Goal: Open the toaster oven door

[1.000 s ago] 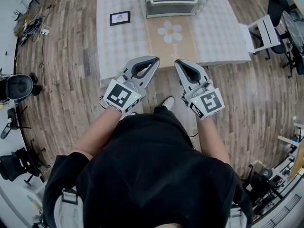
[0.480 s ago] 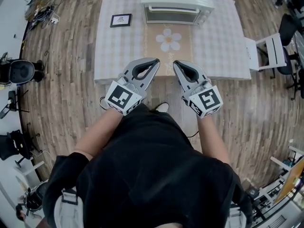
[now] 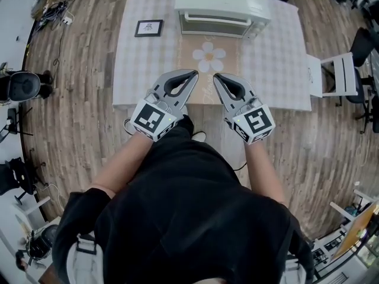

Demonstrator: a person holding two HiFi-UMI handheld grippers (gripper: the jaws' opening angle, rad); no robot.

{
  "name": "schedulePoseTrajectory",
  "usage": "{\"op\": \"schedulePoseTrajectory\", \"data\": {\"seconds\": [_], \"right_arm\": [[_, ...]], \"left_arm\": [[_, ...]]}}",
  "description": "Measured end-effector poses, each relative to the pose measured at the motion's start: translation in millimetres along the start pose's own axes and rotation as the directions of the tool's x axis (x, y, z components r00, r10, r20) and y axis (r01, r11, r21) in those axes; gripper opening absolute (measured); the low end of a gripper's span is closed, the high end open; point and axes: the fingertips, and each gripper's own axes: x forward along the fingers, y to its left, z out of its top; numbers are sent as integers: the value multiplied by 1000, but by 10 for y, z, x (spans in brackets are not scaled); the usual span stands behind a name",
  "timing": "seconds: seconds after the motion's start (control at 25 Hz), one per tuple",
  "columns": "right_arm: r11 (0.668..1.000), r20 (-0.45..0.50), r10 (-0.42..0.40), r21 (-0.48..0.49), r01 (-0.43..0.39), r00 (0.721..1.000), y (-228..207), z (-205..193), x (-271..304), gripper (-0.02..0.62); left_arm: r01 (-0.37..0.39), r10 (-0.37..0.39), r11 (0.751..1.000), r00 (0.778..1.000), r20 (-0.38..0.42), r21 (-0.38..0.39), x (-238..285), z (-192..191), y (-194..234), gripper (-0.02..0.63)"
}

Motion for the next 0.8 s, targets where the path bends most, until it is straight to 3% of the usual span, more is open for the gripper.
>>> {"op": "schedulePoseTrajectory", "data": {"seconds": [0.48, 0.8], "right_arm": [[999, -64, -29, -14, 29, 998, -866, 16, 787, 23], [998, -108, -62, -1, 62, 992, -1186, -95, 1138, 23]], "left_arm": [[3, -3, 1000, 1000, 18, 20, 673, -51, 913, 14], [27, -27, 1000, 1000, 3, 5, 932, -147, 1328, 14]]}}
